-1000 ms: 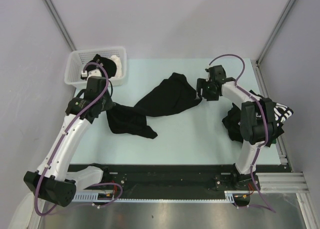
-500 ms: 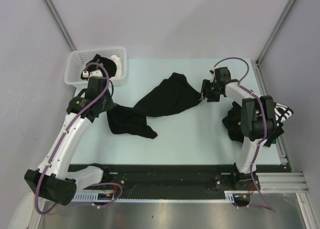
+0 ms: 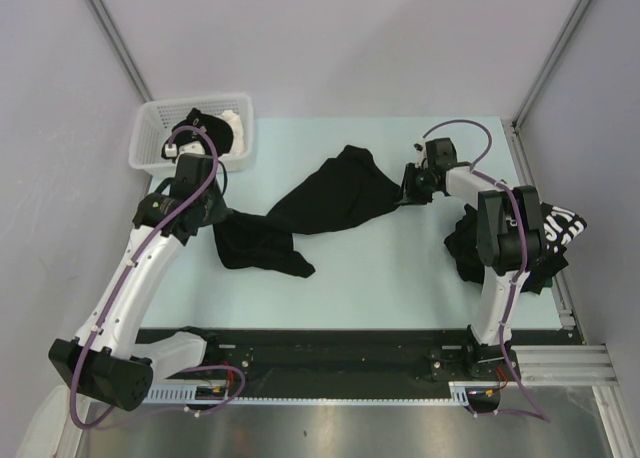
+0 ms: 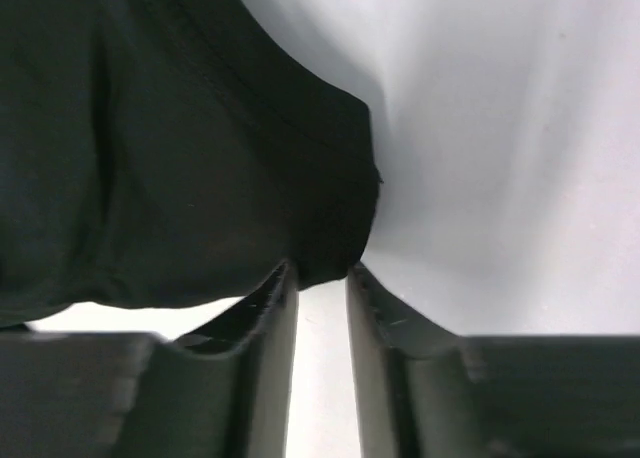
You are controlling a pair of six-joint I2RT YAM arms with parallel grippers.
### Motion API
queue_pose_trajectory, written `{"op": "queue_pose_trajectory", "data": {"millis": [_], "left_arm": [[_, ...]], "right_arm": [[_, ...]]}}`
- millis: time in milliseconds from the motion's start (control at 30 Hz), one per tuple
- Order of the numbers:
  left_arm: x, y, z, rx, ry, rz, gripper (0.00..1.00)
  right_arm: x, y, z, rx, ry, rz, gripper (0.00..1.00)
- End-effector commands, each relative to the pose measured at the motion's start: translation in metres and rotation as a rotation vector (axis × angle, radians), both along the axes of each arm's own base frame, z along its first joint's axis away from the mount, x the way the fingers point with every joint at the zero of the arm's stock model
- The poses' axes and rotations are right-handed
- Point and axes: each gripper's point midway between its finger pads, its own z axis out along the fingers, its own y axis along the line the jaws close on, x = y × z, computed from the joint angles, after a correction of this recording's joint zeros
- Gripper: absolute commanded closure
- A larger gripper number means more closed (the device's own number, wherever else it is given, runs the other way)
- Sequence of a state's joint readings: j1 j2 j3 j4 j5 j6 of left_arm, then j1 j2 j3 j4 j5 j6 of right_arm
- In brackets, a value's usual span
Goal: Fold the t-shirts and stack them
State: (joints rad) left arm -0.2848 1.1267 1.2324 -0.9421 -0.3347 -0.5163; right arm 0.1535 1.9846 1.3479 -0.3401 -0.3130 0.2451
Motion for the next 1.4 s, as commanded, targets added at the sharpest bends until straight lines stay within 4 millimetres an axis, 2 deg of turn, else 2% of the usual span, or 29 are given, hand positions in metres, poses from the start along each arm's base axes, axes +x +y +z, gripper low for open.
{"op": "queue_pose_trajectory", "data": {"millis": [0, 133, 200, 333, 367, 433, 467, 500, 567, 600, 633, 667, 700, 733, 767, 800, 833, 867, 900, 933, 967, 1067, 1133, 1333, 1367], "left_arm": [[0.004, -0.001, 0.017, -0.028, -0.045, 0.011, 1.0], [0.005, 0.0, 0.015, -0.018, -0.043, 0.012, 1.0], [0.005, 0.003, 0.014, -0.005, -0.046, 0.024, 1.0], [0.013, 0.01, 0.023, 0.036, -0.086, 0.04, 1.0], [0.018, 0.011, 0.028, 0.047, -0.101, 0.041, 1.0], [0.029, 0.019, 0.037, 0.094, -0.128, 0.06, 1.0], [0.036, 0.021, 0.049, 0.104, -0.157, 0.07, 1.0], [0.046, 0.025, 0.048, 0.127, -0.149, 0.08, 1.0], [0.065, 0.035, 0.061, 0.138, -0.184, 0.101, 1.0], [0.08, 0.036, 0.072, 0.127, -0.205, 0.107, 1.0], [0.09, 0.045, 0.077, 0.121, -0.217, 0.134, 1.0], [0.099, 0.044, 0.082, 0.099, -0.227, 0.126, 1.0], [0.11, 0.046, 0.105, 0.081, -0.277, 0.133, 1.0], [0.126, 0.051, 0.097, 0.082, -0.25, 0.142, 1.0], [0.134, 0.049, 0.102, 0.064, -0.256, 0.131, 1.0], [0.146, 0.048, 0.123, 0.049, -0.303, 0.13, 1.0], [0.158, 0.051, 0.115, 0.044, -0.275, 0.136, 1.0], [0.166, 0.049, 0.119, 0.035, -0.28, 0.134, 1.0], [0.173, 0.046, 0.141, 0.012, -0.331, 0.124, 1.0], [0.178, 0.046, 0.145, 0.003, -0.338, 0.121, 1.0], [0.188, 0.044, 0.155, -0.006, -0.362, 0.115, 1.0], [0.2, 0.04, 0.166, -0.023, -0.394, 0.099, 1.0], [0.203, 0.039, 0.181, -0.034, -0.441, 0.081, 1.0], [0.191, 0.046, 0.188, -0.04, -0.456, 0.081, 1.0], [0.19, 0.048, 0.18, -0.038, -0.438, 0.083, 1.0]], "right_arm": [[0.011, 0.009, 0.004, 0.043, -0.048, 0.024, 0.75], [0.014, 0.012, 0.009, 0.053, -0.073, 0.04, 0.94], [0.016, 0.013, 0.013, 0.063, -0.088, 0.044, 0.99], [0.03, 0.012, 0.043, 0.07, -0.185, 0.018, 1.0], [0.035, 0.013, 0.063, 0.076, -0.232, 0.014, 1.0], [0.042, 0.012, 0.087, 0.078, -0.29, 0.007, 1.0], [0.049, 0.012, 0.107, 0.082, -0.336, 0.004, 1.0], [0.053, 0.012, 0.128, 0.083, -0.381, 0.0, 1.0], [0.061, 0.011, 0.158, 0.084, -0.443, -0.002, 1.0], [0.073, 0.01, 0.195, 0.081, -0.523, -0.002, 1.0], [0.075, 0.01, 0.207, 0.073, -0.533, 0.002, 1.0], [0.081, 0.01, 0.225, 0.068, -0.566, 0.004, 1.0], [0.09, 0.009, 0.268, 0.066, -0.651, -0.004, 1.0], [0.097, 0.008, 0.271, 0.042, -0.647, 0.005, 1.0], [0.102, 0.005, 0.285, 0.032, -0.67, 0.001, 1.0], [0.107, 0.002, 0.296, 0.015, -0.687, -0.008, 1.0], [0.115, 0.0, 0.318, 0.007, -0.722, -0.011, 1.0], [0.118, -0.003, 0.326, 0.011, -0.73, -0.023, 1.0], [0.122, -0.011, 0.332, 0.019, -0.734, -0.042, 1.0], [0.127, -0.015, 0.342, 0.027, -0.755, -0.055, 1.0], [0.129, -0.02, 0.346, 0.03, -0.756, -0.071, 1.0], [0.13, -0.032, 0.355, 0.015, -0.771, -0.092, 1.0], [0.131, -0.041, 0.355, 0.005, -0.775, -0.103, 1.0], [0.132, -0.054, 0.329, -0.013, -0.722, -0.121, 1.0], [0.132, -0.056, 0.325, -0.014, -0.714, -0.126, 1.0]]}}
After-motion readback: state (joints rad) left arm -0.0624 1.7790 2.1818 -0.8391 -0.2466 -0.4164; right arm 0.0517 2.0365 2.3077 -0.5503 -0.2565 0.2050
